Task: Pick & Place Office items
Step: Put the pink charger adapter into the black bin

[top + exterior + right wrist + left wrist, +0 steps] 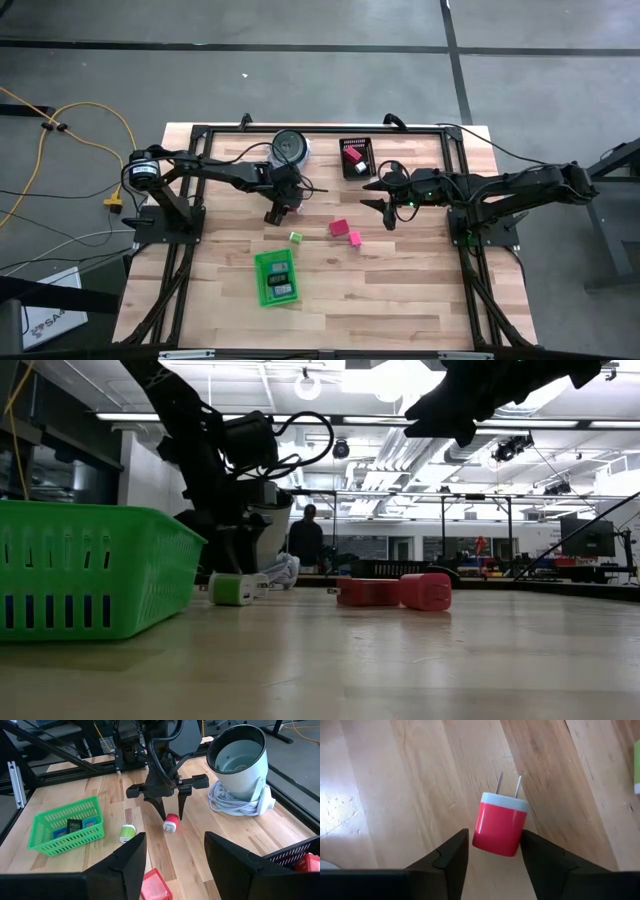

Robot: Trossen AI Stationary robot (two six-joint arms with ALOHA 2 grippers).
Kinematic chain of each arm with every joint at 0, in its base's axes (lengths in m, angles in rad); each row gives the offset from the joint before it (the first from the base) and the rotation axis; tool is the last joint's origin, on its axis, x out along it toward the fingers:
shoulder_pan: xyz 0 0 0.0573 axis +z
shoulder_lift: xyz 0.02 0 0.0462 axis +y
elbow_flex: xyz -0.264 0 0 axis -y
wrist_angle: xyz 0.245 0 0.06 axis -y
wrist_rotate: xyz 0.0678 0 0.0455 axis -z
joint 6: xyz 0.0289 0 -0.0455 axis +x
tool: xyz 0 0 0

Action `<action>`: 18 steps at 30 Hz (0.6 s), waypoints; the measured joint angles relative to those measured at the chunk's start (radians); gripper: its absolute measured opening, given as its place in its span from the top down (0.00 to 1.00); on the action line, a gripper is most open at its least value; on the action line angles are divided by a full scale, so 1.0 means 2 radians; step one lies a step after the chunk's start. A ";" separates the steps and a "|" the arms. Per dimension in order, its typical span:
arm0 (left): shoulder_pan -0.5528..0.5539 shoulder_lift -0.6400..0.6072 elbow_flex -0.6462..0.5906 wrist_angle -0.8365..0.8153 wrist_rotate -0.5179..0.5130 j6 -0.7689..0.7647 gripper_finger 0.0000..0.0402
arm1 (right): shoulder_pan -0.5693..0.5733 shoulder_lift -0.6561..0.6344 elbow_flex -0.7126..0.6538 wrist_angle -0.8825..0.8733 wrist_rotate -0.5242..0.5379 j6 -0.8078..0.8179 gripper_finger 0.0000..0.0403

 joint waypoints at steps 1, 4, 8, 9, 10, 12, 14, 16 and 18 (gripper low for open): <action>0.000 0.000 0.000 0.000 0.000 0.000 0.59 | 0.000 0.000 0.000 0.000 0.000 0.000 0.53; -0.002 0.000 0.000 -0.001 0.000 0.000 0.62 | 0.000 0.000 0.000 0.000 0.000 0.000 0.53; -0.004 0.000 0.000 0.000 0.000 0.002 0.67 | 0.000 0.000 0.000 0.000 0.000 0.000 0.53; -0.004 0.000 0.000 0.000 0.000 0.002 0.68 | 0.000 0.000 0.000 0.000 0.000 0.000 0.53; -0.005 -0.001 0.000 0.000 0.000 0.002 0.68 | 0.000 0.000 0.000 0.000 0.000 0.000 0.53; -0.005 -0.001 0.000 0.000 0.000 0.002 0.69 | 0.000 0.000 0.000 0.000 0.000 0.000 0.53; -0.006 -0.001 0.000 0.000 0.000 0.002 0.69 | 0.000 0.000 0.000 0.000 0.000 0.000 0.53; -0.006 -0.001 0.000 0.000 0.000 0.002 0.69 | 0.000 0.000 0.000 0.000 0.000 0.000 0.53; -0.006 -0.001 0.000 0.000 0.000 0.002 0.69 | 0.000 0.000 0.000 0.000 0.000 0.000 0.53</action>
